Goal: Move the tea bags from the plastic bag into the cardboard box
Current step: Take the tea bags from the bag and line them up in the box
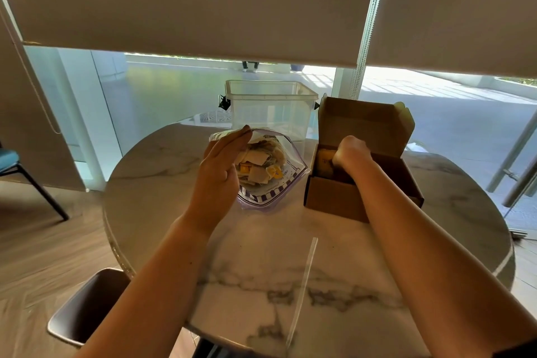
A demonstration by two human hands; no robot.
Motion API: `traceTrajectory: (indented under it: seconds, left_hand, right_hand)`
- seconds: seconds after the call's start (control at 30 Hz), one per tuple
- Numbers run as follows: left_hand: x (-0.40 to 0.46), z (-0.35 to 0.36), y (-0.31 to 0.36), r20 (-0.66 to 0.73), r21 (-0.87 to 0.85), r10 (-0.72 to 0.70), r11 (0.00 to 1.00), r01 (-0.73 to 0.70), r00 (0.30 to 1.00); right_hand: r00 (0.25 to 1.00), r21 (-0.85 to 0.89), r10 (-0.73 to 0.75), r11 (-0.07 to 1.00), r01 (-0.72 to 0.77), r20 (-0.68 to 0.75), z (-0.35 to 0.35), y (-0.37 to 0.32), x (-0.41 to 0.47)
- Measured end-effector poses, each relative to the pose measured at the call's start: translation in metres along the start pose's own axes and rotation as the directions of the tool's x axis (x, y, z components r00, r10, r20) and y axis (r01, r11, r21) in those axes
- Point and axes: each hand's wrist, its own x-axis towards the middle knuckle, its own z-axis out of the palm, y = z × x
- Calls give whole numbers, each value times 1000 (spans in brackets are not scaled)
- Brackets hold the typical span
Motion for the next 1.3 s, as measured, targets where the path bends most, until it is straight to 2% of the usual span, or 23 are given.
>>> traceTrajectory:
  seconds: [0.13,0.27,0.33,0.4,0.43,0.5,0.6,0.67,1.0,1.13,1.23,1.3]
  left_hand:
    - [0,0,1,4,-1,6,1000,-6,1000]
    - [0,1,0,12,-19,-15,1000,15,1000]
    - [0,0,-1,11,-34,-26,999,26,1000]
    - [0,-1,0,6,-42,-41,998,41,999]
    - [0,-1,0,5,-42,-52,998,52,999]
    - [-1,-1,0,14,-47,-68,997,69,998]
    - [-1,-1,-1,30,-33,-58,998,59,998]
    - [0,-2,-1,29,-18,-54,998,55,998]
    - [-1,-3,-2,39,-32,-43,998,44,998]
    - [0,-3,-2,42,-9,-68,998,68,997]
    - [-1,-1,-5,23,143,-34,989,31,999]
    - [-2,1,-8,-19,238,-15,971,19,1000]
  right_hand:
    - [995,-29,-41,999,38,-90,-11,4,-8]
    - [940,80,-212,967,241,-268,-19,-10,-32]
    - [931,299,-311,885,357,-189,-24,-25,-52]
    - [910,523,-415,774,357,-7,-25,-41,-76]
    - [884,555,-463,752,355,62,-21,-48,-84]
    - [847,481,-524,768,424,90,-4,-62,-88]
    - [826,147,-557,827,542,87,31,-82,-73]
    - [831,-22,-550,833,553,84,46,-89,-64]
    - [829,-68,-559,827,557,1,53,-85,-57]
    - [835,86,-545,831,550,-74,39,-78,-64]
    - [825,297,-556,774,560,-106,18,-69,-76]
    - [853,489,-519,732,475,-52,9,-62,-83]
